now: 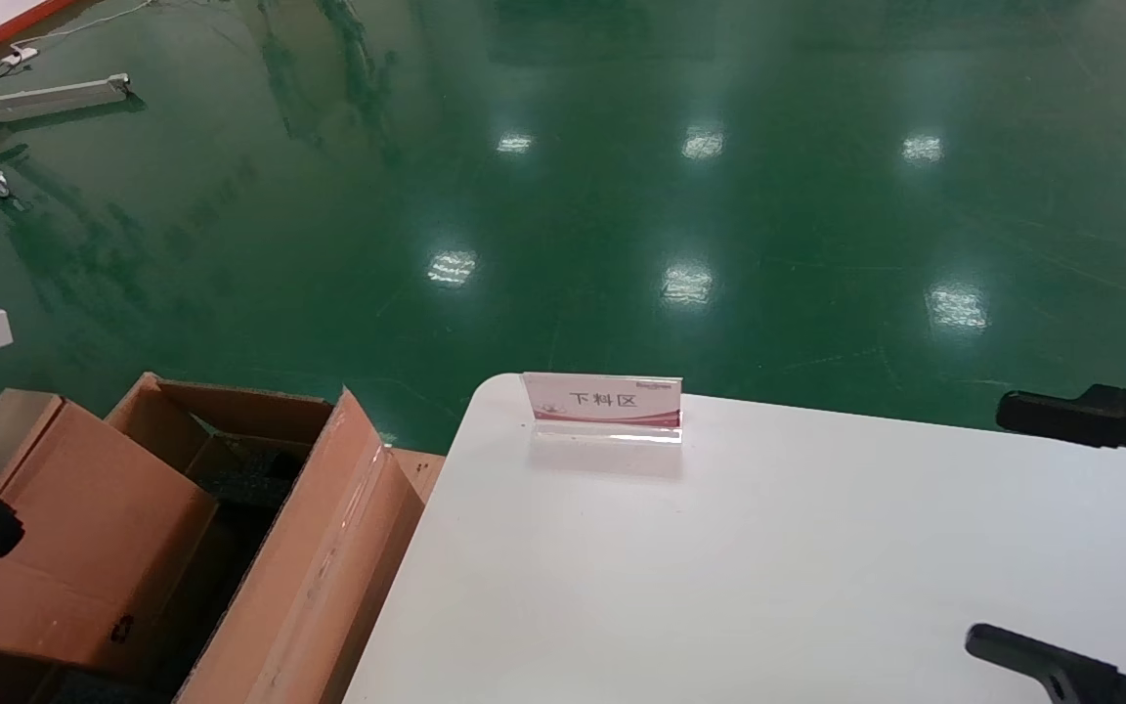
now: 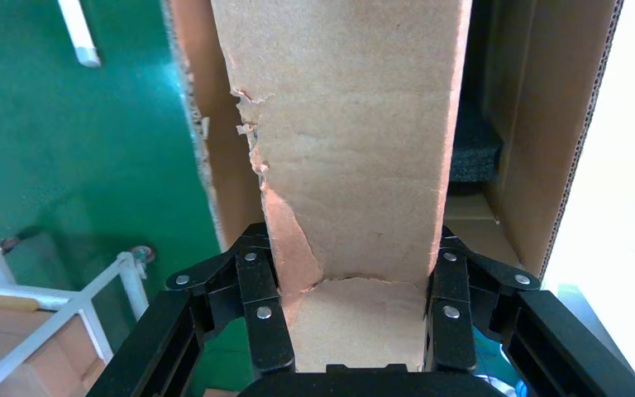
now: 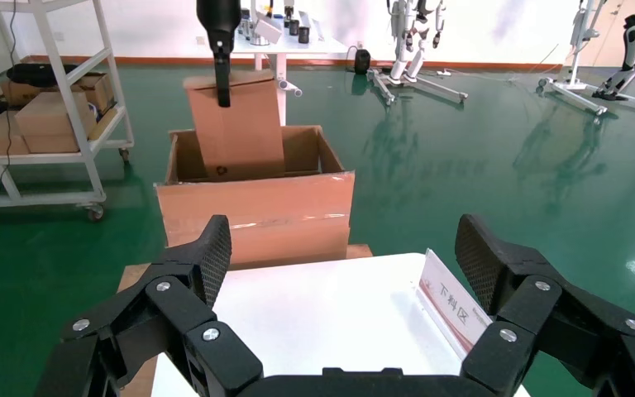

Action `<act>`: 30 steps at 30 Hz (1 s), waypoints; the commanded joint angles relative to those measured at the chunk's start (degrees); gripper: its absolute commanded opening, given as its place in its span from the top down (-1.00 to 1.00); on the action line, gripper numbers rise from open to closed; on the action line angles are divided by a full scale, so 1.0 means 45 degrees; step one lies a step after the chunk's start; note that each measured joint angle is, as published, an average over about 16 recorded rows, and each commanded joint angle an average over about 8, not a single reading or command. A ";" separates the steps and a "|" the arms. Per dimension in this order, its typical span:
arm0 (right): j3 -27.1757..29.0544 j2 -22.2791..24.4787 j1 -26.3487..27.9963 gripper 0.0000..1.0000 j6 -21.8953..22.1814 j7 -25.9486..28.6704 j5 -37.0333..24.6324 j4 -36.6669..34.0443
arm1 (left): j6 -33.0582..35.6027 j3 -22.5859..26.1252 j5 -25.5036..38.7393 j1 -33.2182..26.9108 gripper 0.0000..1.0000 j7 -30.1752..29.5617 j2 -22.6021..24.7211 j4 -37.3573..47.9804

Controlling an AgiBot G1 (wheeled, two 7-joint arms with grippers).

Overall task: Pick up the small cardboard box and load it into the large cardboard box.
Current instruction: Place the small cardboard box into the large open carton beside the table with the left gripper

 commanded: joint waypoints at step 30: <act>0.0000 0.0001 -0.0001 -1.00 0.0001 0.0000 0.0000 -0.0001 | -0.0804 -0.0704 -0.0587 0.3728 1.00 0.0825 0.0362 0.2916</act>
